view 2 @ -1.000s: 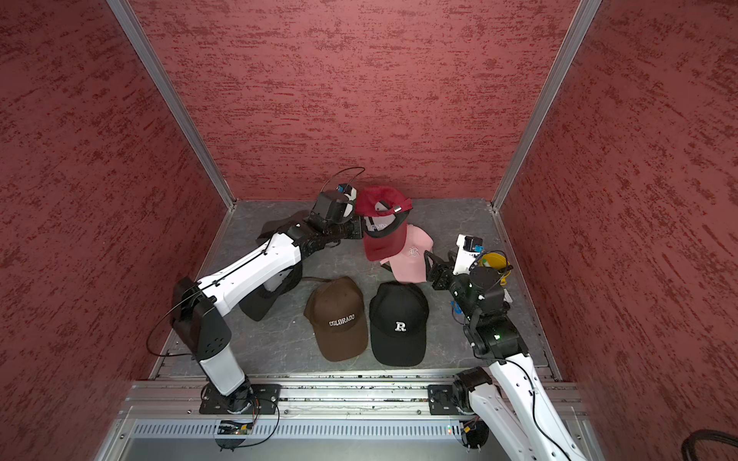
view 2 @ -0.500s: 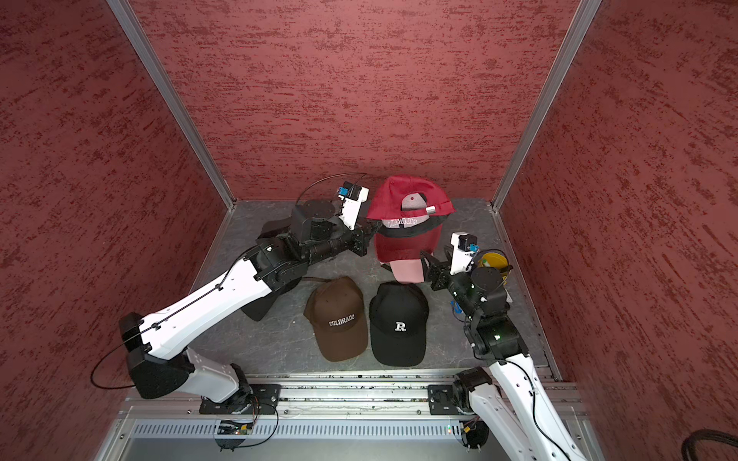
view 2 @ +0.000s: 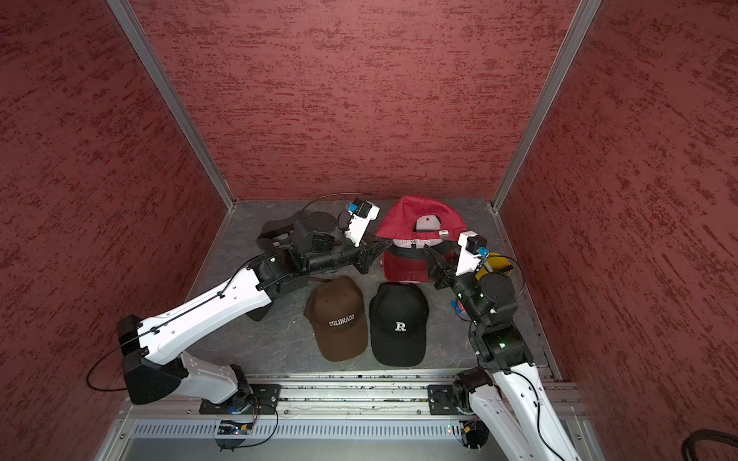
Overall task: Open the adjustable buckle of the baseball cap
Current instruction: Pick up the baseball cap from the center of the board.
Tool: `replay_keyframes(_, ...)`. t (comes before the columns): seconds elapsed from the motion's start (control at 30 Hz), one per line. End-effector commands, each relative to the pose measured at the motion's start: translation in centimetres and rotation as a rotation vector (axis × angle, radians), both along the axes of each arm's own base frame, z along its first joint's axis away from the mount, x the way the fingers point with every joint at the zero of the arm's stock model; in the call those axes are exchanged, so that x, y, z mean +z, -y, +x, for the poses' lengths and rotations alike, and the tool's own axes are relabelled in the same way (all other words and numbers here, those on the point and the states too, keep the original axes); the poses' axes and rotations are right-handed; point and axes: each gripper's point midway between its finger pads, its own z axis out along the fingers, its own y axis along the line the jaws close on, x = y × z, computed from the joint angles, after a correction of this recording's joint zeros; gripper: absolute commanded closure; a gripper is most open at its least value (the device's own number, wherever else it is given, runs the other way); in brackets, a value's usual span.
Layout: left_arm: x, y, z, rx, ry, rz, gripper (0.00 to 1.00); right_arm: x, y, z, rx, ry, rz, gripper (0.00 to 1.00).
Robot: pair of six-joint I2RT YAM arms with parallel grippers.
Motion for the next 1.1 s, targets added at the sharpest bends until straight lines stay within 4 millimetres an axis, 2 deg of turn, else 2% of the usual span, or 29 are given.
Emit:
replay_keyframes(0.0, 3.8, -0.1, -1.4, -0.067, 0.067, -0.114, 1.00, 1.4, 0.5, -0.4, -0.017, 0.062, 0.033, 0.35)
replay_keyframes(0.27, 4.2, -0.3, -2.3, -0.112, 0.070, -0.155, 1.00, 1.9, 1.9, -1.2, -0.082, 0.095, 0.064, 0.34)
replay_keyframes(0.43, 4.2, -0.6, -2.4, -0.113, 0.073, -0.167, 1.00, 2.3, 1.4, -2.2, -0.038, 0.129, 0.081, 0.38)
replay_keyframes(0.5, 3.9, -0.6, -2.4, -0.117, 0.067, -0.163, 1.00, 3.0, 1.0, -2.9, 0.000, 0.163, 0.098, 0.46)
replay_keyframes(0.6, 3.5, -0.5, -2.4, -0.113, 0.058, -0.151, 1.00, 3.9, 0.6, -3.8, 0.039, 0.205, 0.123, 0.63)
replay_keyframes(0.77, 3.0, -0.5, -2.2, -0.101, 0.055, -0.145, 0.99, 3.8, 0.2, -3.6, 0.065, 0.181, 0.146, 0.89)
replay_keyframes(0.9, 2.4, -0.2, -2.0, -0.079, 0.065, -0.101, 0.80, 3.5, 0.3, -3.3, 0.059, 0.154, 0.181, 0.99)
replay_keyframes(1.07, 1.7, 0.2, -2.1, -0.019, 0.135, 0.007, 0.50, 3.5, 0.5, -3.0, 0.048, 0.131, 0.215, 1.00)
